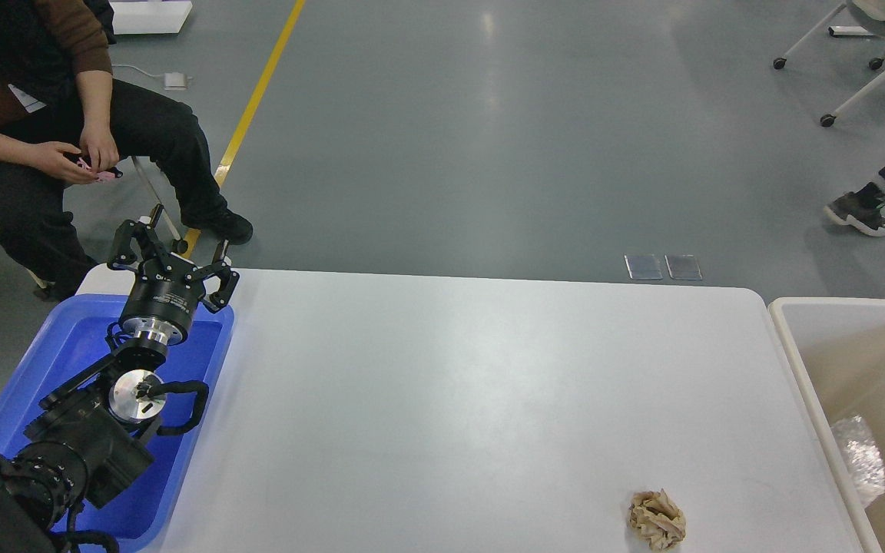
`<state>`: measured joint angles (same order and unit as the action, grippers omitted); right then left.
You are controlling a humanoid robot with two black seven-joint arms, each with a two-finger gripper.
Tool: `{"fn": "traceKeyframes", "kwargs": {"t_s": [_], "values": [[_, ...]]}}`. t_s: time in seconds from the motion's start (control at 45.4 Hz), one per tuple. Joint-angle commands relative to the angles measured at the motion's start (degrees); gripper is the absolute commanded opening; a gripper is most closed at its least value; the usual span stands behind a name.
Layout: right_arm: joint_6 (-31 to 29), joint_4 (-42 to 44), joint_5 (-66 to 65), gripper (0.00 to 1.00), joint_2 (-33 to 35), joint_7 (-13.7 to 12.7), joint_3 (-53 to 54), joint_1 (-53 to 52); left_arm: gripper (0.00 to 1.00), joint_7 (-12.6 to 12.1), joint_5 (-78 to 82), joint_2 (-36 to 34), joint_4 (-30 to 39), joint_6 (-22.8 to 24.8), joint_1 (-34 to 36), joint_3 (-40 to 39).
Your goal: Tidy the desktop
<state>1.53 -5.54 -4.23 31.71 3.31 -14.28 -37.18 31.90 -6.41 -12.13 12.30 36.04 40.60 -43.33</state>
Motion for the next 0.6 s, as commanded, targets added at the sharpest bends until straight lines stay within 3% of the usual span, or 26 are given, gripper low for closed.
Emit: {"fn": "traceKeyframes", "kwargs": {"t_s": [0.0,0.441,0.573], "values": [[1.1,-0.7,-0.3,0.99,0.2,-0.1,4.0,-1.5,1.00,0.0,0.0,0.0,0.0,0.0,0.0,0.0],[1.1,-1.2,-0.3,1.00,4.0,0.5,30.4,-12.5,1.00,0.0,0.0,0.0,0.0,0.0,0.0,0.0],[1.1,-4.5,-0.3,1.00,6.4,0.5,33.1,-17.4,1.00,0.0,0.0,0.0,0.0,0.0,0.0,0.0]]}}
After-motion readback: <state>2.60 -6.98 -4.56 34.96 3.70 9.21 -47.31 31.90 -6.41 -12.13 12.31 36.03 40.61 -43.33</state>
